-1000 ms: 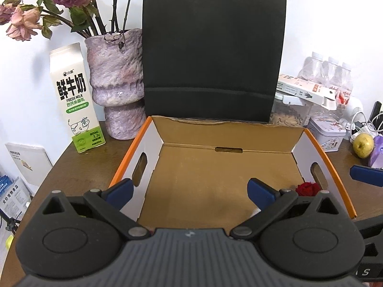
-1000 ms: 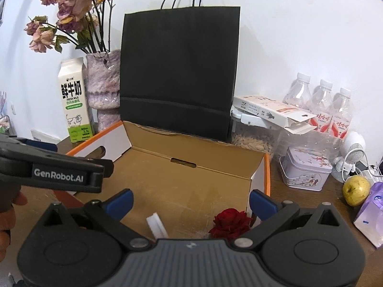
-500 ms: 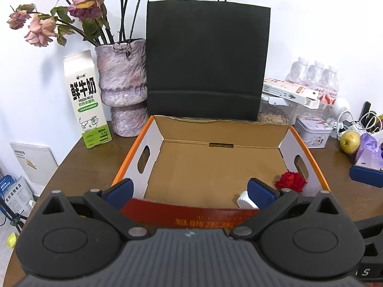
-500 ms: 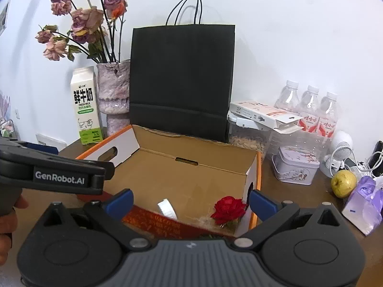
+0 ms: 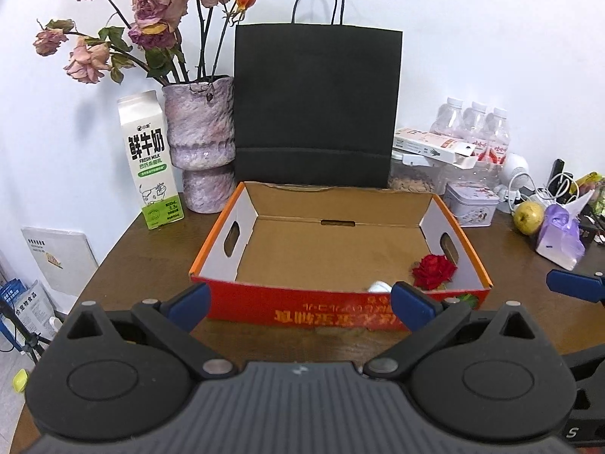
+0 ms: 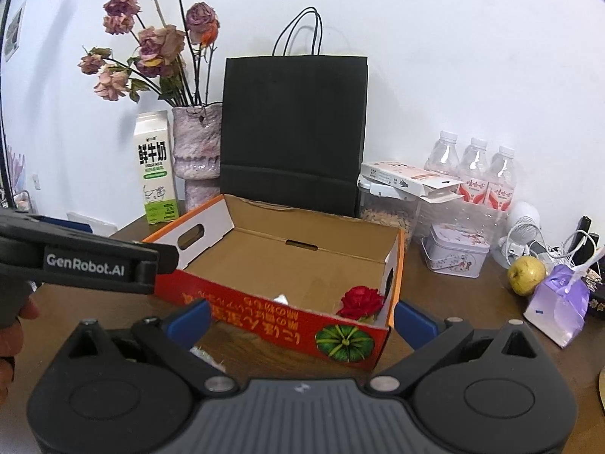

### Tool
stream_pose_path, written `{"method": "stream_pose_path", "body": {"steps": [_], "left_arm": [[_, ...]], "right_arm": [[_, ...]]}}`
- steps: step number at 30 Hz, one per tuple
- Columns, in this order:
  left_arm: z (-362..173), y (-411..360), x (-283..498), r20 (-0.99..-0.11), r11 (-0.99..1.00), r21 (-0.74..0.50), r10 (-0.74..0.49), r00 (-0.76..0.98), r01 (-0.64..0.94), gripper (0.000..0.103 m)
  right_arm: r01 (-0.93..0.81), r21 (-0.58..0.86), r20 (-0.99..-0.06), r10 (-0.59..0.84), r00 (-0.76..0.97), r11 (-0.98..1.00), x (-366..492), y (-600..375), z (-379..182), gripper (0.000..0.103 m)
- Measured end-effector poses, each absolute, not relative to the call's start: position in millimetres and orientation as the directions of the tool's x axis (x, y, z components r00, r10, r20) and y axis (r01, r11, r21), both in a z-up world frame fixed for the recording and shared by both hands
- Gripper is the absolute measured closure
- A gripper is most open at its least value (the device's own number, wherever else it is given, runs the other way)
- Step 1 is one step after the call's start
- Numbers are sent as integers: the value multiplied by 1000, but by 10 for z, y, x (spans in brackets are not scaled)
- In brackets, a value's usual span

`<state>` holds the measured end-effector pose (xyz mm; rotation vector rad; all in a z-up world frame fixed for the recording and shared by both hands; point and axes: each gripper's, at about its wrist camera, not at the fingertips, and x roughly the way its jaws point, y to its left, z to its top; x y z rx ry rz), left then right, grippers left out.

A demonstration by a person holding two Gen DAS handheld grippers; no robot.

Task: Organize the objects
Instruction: 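Withdraw both grippers from the box back over the table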

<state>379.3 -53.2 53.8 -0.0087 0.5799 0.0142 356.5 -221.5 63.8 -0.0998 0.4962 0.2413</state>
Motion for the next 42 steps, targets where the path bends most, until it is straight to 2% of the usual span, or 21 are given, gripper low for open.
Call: {"method": "stream_pose_path", "body": {"steps": [42], "left_arm": [[191,-508,2187,-526,1000,-19,-5,850,-6,0]], "right_arm": [[-278,-2,-489,242,838,961,1964,-2468,129,0]]}}
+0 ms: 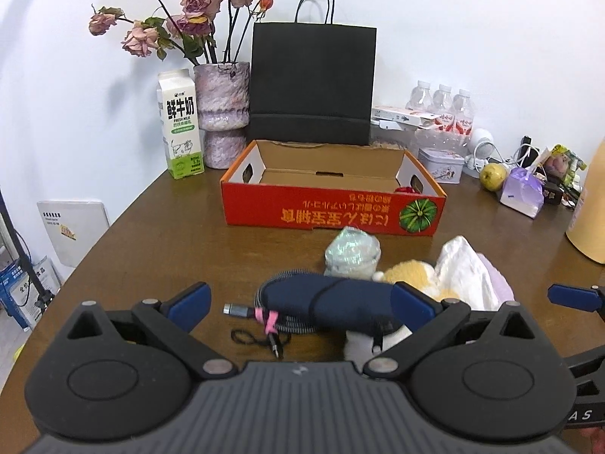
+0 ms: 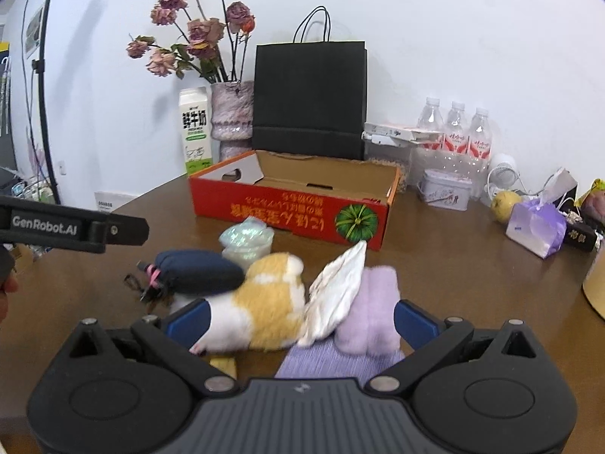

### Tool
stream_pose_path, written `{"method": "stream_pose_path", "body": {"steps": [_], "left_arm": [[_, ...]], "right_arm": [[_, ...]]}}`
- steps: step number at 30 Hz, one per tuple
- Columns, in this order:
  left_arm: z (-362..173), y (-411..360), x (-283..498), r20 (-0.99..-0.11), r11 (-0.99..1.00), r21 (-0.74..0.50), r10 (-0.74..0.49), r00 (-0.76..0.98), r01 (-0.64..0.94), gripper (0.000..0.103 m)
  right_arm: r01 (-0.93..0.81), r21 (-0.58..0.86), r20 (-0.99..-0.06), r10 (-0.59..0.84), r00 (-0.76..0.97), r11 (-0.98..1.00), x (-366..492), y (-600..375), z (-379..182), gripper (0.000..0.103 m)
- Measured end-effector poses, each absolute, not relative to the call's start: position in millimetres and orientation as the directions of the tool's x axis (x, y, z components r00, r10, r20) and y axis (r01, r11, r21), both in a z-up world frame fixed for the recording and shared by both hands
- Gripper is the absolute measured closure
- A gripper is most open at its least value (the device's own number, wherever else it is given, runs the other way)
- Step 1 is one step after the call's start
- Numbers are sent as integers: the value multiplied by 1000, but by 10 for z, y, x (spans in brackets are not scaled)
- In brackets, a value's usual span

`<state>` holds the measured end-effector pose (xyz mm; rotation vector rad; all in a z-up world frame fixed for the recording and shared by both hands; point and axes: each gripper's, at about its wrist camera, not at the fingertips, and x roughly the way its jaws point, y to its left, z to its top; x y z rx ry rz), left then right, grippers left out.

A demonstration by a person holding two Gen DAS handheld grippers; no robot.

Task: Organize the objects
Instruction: 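Grasp the purple drawstring pouch with the right gripper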

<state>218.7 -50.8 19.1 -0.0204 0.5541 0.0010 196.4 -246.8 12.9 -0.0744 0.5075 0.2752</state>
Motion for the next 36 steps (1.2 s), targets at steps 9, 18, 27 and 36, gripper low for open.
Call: {"method": "stream_pose_path", "body": {"steps": [9,18,27,36], "left_arm": [[86,-549,1845,-526,1000,-30,-20,850,5,0],[-52,-581,1608,-537,999,-45,-35,843,13,0],[-194,-533,1585,-565,999,-53,-31,825,1,0],[-263,-445,1659,-579,998,-66,-22,815,-20,0]], "right_arm": [[-244,-23,-484,202,851,970,1623,-2541,14,0],[-238,-18,-528,193,827,971,1420,-2588,-192,0],[-215,-16,-595,164,787,976,1579,-2575,-367,0],[-173,34,-650,153,745,984,1963,-2570,-489,0]]}}
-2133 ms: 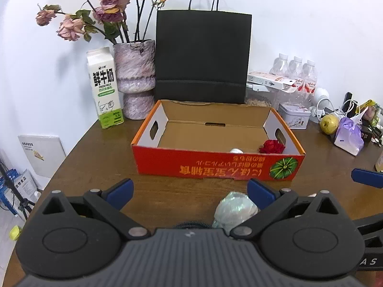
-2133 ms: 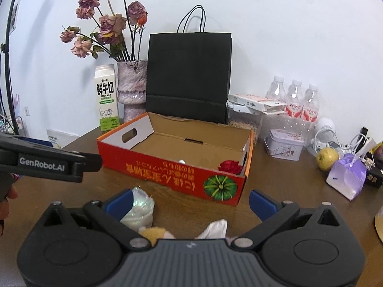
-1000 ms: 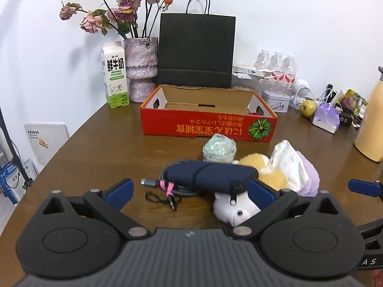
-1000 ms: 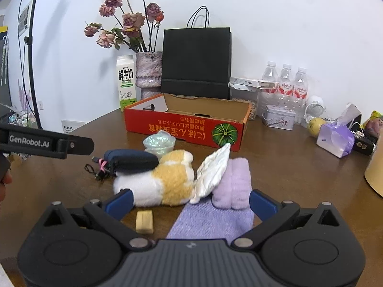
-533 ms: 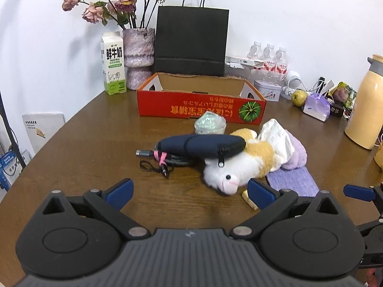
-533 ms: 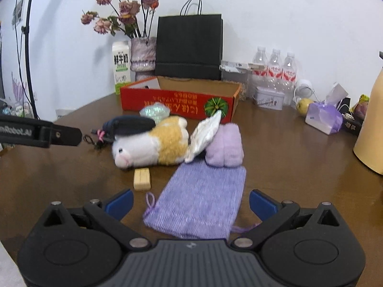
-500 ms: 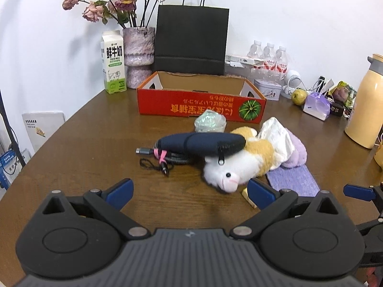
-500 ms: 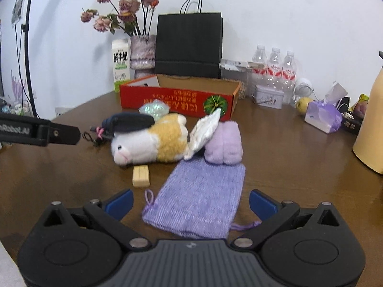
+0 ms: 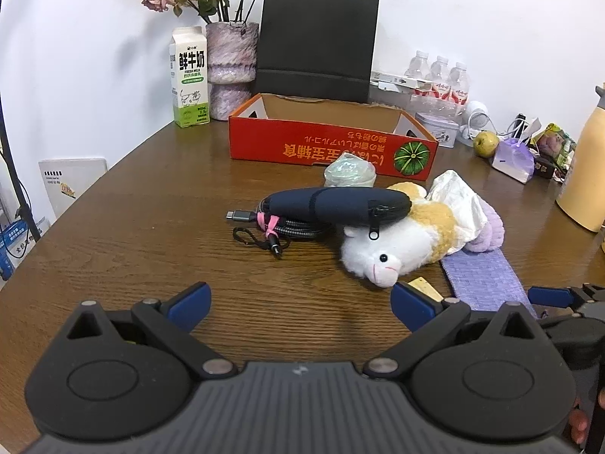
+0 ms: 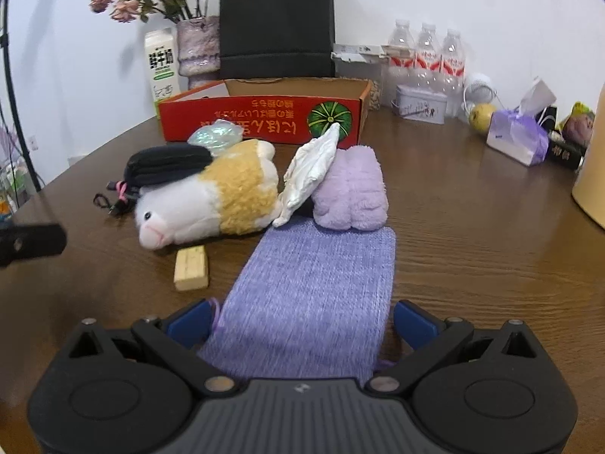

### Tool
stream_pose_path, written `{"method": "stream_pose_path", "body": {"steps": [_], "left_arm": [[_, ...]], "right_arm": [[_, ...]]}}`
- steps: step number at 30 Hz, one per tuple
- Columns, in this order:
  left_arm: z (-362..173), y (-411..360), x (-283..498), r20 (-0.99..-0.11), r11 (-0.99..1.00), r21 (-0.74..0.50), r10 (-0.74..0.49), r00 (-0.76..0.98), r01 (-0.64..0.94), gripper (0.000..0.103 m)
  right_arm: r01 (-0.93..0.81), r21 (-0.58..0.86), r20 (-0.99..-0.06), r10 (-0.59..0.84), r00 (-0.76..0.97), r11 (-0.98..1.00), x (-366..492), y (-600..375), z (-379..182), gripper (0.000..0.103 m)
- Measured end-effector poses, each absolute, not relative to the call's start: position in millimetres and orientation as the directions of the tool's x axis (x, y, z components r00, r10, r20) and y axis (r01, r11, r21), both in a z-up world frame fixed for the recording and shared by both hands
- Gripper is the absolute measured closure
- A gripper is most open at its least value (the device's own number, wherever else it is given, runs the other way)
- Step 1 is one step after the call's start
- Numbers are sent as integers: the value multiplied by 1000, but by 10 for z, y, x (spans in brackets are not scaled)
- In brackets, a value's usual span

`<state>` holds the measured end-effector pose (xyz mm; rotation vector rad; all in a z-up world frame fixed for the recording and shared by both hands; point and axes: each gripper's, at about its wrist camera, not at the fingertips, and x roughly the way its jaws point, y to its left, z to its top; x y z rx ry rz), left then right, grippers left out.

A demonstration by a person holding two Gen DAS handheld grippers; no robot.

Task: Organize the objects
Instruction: 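Grasp the purple drawstring pouch with the right gripper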

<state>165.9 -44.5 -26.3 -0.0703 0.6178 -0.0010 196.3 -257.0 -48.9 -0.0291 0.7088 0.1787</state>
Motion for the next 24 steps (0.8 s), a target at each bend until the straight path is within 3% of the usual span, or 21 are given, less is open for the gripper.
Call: {"method": "stream_pose_path", "body": {"steps": [6,8,10,16,18,19,24], "left_arm": [[-273,-462,1701,-583,997,-68,-23,812,-21,0],[-277,-475,1711,-585,997,-70,-26,811,-19,0],[-283,-493,1717,-586,998,-69,-27,810,-16,0],[-306,-544,1721,-595,997,-70,-31,803,-13,0],[-315,-566,1722,-599,998,-69,-31,800,-13,0],[-316,-578,1718,-599,998,-68,-31,800,-12,0],[-327,-635,1716,-599,998,-64,-35,800,-4,0]], "right_arm": [[-188,20,-640,157,752,982,1973,-2550,-521,0],[-200,20,-635,167,754,980,1955,-2565,-513,4],[-215,19,-625,179,760,976,1925,-2583,-501,13],[-226,8,-592,187,784,974,1831,-2676,-478,50],[-241,7,-580,200,790,971,1792,-2695,-479,74],[-248,6,-575,206,792,969,1776,-2702,-481,81],[-262,15,-537,229,812,965,1659,-2762,-475,89]]}}
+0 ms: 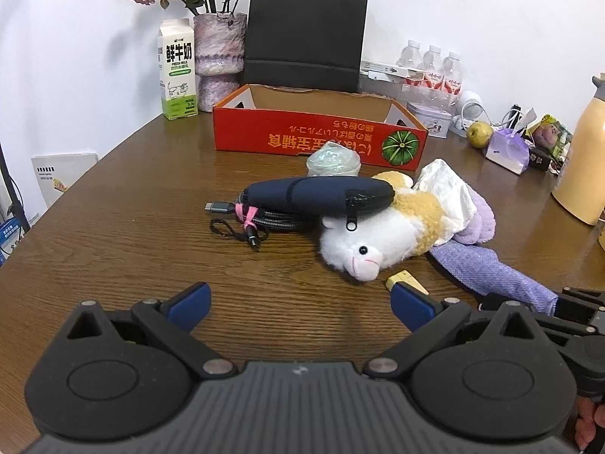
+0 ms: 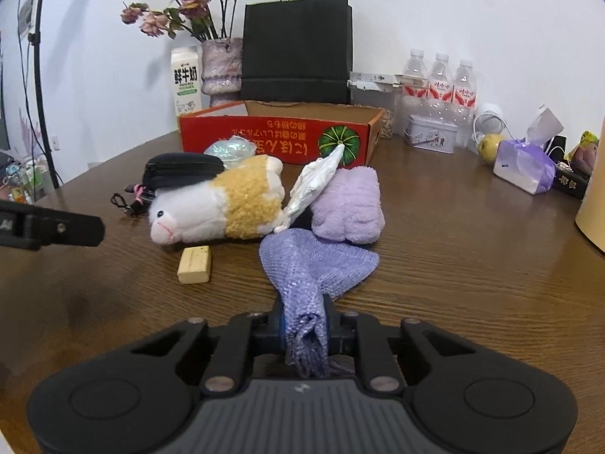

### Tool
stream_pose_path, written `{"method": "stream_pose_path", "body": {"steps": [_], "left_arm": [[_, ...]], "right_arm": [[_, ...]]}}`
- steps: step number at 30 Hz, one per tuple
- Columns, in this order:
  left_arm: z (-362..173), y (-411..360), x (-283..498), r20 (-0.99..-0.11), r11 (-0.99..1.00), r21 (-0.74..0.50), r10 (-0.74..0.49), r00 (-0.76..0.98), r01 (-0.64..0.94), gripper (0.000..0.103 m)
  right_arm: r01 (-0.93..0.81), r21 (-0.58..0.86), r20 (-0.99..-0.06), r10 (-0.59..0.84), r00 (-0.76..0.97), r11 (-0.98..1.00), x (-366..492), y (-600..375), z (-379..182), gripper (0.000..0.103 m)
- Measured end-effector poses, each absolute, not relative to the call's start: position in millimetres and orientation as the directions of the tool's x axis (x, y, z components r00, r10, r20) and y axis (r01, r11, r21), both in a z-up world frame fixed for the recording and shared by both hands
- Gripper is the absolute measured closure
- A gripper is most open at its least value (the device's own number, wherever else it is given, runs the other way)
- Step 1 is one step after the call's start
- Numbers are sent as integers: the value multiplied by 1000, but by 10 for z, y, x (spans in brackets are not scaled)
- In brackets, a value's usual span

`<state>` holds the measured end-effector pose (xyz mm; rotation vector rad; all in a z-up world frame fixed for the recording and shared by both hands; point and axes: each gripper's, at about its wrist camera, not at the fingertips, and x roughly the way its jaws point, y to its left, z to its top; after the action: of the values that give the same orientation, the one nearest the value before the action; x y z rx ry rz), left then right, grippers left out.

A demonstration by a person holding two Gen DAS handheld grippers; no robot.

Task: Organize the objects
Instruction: 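Lift the purple pouch with the right gripper while the left grasps the wooden block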

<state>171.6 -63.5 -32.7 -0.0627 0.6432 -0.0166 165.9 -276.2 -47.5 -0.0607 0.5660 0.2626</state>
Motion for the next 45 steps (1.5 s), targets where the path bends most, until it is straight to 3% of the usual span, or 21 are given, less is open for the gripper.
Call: {"method": "stream_pose_path", "body": {"steps": [16,26,35,41,44,45], "left_arm": [[-478,-1068,1874,-631,998,-57,-55,774,25,0],[-597,-1364,2048,-659,999,-37,-8,752,-21,0],[-675,-1503,2166,-660,997,-31,38,750,-77,12],[-652,-1578,2153,-646,995,-21,63,760,-100,36],[-633,-1610,2133,-642,994,-12,73,763,-104,61],[-628,-1594,2125,-641,995,-21,63,765,-99,76]], "right_arm": [[-208,-35,-338,184,923,977,1371,-3122,-198,90],[-171,-92,-308,136,942,981,1587,-3219,-246,90],[-193,-65,-288,167,943,979,1610,-3263,-247,90],[-206,-83,-276,176,945,975,1575,-3232,-244,89],[-208,-90,-273,177,946,974,1566,-3220,-240,89],[-207,-92,-272,176,946,974,1561,-3218,-241,89]]}}
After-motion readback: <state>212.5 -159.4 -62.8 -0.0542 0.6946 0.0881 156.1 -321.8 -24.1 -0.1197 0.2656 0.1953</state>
